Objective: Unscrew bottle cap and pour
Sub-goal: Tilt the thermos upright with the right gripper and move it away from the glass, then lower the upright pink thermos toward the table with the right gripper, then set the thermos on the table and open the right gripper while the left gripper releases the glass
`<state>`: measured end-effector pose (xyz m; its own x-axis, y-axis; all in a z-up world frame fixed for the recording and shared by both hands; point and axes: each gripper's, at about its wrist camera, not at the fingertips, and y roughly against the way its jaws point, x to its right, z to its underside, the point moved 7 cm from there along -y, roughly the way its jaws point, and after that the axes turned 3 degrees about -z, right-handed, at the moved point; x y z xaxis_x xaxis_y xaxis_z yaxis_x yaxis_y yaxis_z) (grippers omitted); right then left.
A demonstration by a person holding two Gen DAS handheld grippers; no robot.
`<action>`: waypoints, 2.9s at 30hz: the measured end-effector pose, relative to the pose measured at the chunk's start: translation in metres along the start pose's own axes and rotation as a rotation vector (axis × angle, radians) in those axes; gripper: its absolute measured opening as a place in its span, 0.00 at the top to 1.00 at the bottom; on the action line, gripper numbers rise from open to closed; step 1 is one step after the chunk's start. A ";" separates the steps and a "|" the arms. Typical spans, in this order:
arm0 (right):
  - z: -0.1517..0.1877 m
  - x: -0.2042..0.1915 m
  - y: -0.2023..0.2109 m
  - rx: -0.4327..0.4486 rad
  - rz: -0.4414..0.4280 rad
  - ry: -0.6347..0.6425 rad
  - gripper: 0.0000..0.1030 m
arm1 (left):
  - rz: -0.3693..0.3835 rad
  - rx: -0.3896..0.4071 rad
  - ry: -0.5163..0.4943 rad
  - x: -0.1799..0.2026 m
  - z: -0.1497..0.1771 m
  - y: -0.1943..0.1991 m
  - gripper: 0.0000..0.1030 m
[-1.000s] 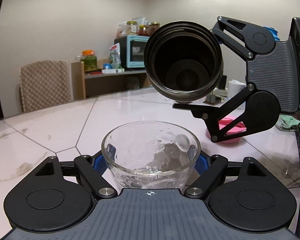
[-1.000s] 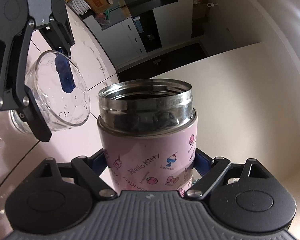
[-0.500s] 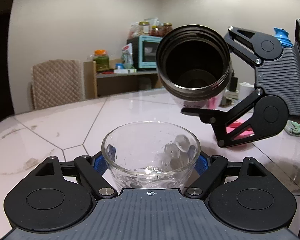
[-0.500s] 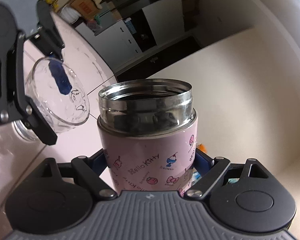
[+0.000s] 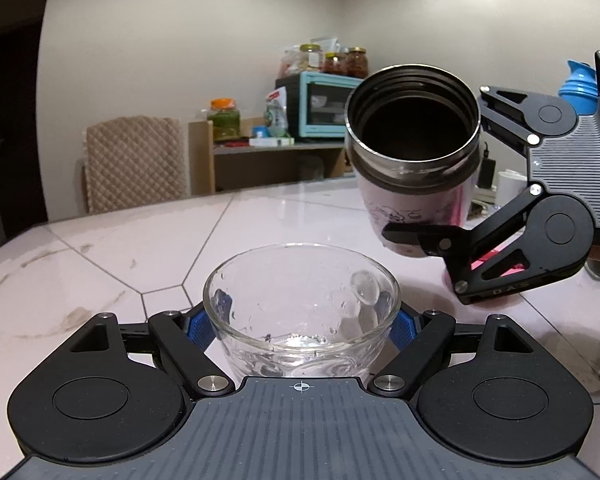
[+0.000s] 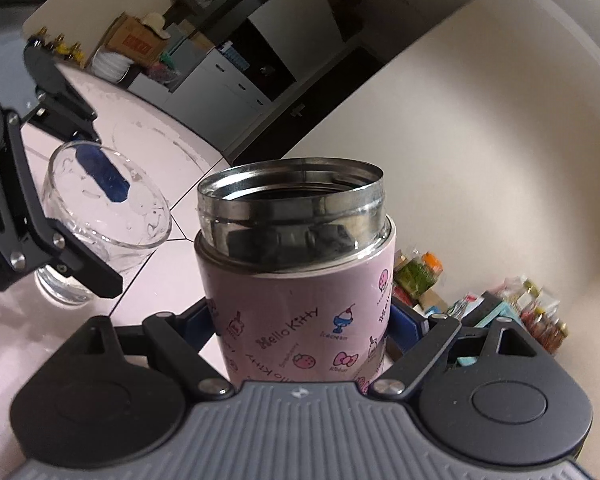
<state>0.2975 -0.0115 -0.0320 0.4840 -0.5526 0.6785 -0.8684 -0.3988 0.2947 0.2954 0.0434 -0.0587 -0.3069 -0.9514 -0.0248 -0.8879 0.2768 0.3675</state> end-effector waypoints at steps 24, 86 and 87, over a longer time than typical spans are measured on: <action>0.035 0.028 0.011 0.005 -0.144 -0.405 0.15 | -0.139 0.016 0.045 -0.045 -0.018 0.002 0.16; 0.074 0.031 -0.009 -0.083 -0.245 -0.841 0.04 | -0.236 -0.016 0.047 -0.053 -0.004 0.004 0.10; 0.075 0.031 -0.009 -0.084 -0.248 -0.847 0.04 | -0.235 -0.016 0.047 -0.054 -0.004 0.004 0.10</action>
<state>0.3283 -0.0795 -0.0640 0.5475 -0.8269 -0.1280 -0.7169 -0.5425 0.4380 0.3099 0.0957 -0.0522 -0.0761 -0.9947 -0.0687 -0.9273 0.0453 0.3716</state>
